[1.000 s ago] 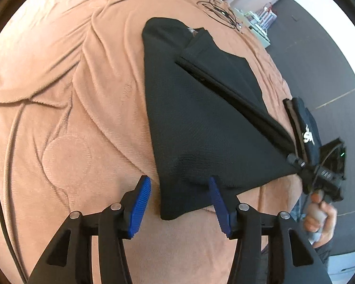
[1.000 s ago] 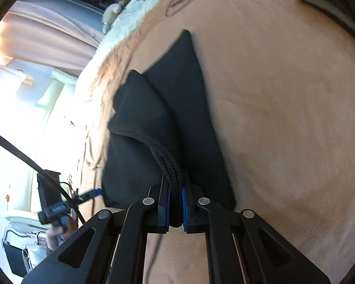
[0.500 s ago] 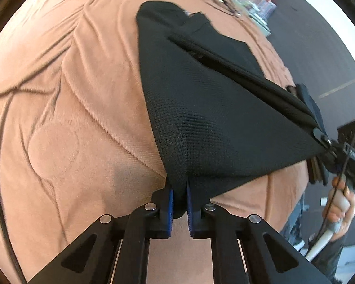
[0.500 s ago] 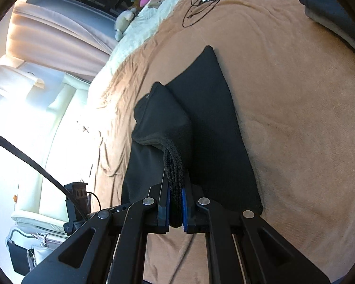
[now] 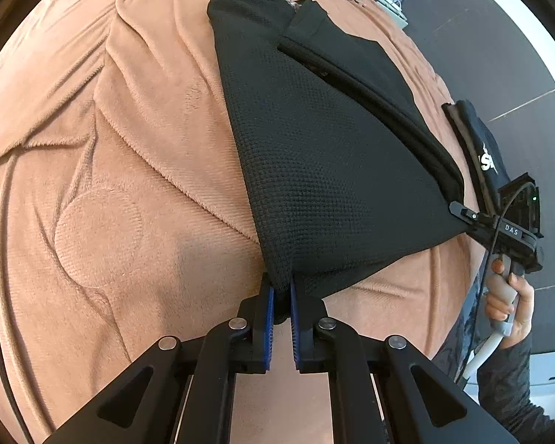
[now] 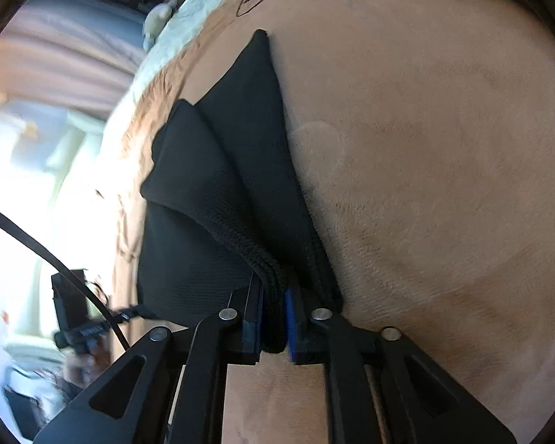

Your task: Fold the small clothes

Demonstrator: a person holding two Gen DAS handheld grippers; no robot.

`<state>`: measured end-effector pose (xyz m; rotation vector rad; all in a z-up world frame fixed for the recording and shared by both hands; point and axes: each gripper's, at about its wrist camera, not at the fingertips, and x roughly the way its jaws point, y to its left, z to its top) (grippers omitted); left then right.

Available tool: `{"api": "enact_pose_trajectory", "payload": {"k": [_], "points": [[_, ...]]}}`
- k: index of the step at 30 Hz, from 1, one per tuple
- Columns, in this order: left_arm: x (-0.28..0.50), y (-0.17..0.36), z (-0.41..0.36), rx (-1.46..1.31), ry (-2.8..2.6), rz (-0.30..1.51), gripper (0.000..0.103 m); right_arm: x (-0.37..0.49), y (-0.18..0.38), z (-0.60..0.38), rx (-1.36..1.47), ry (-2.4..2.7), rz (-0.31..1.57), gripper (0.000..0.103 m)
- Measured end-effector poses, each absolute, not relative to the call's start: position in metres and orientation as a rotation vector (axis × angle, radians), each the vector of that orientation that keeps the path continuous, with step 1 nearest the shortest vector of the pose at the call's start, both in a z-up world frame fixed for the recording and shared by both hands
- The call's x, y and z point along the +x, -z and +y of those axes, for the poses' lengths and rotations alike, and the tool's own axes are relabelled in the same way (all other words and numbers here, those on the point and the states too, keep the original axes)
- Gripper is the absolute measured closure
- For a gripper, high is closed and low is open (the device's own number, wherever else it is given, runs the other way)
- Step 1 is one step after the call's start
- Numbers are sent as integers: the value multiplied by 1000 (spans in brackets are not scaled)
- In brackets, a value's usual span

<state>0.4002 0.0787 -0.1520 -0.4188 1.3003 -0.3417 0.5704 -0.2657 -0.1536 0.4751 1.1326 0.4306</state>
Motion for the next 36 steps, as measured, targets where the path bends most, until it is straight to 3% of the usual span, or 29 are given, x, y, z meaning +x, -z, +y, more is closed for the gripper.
{"api": "enact_pose_trajectory", "payload": {"k": [2,4,6,8,10,24,30,36], "points": [[403,147,78,-423,349,1296,94,568,132,-256,367,-405,1115,80],[407,142,78,-419,332,1286,93,569,116,-246,300,-399,1093,57],[409,136,82,-427,318,1268,88,569,102,-232,223,-389,1064,46],[413,131,87,-455,308,1239,71,572,93,-216,160,-394,1051,46],[419,128,93,-473,286,1213,63,576,88,-197,111,-414,1041,46],[439,134,129,-621,216,1146,63,612,100,-81,-269,-519,1008,46],[435,136,147,-653,198,1126,63,633,124,-34,-446,-500,1021,64],[435,137,154,-665,195,1121,63,648,144,-3,-597,-432,1038,65]]}}
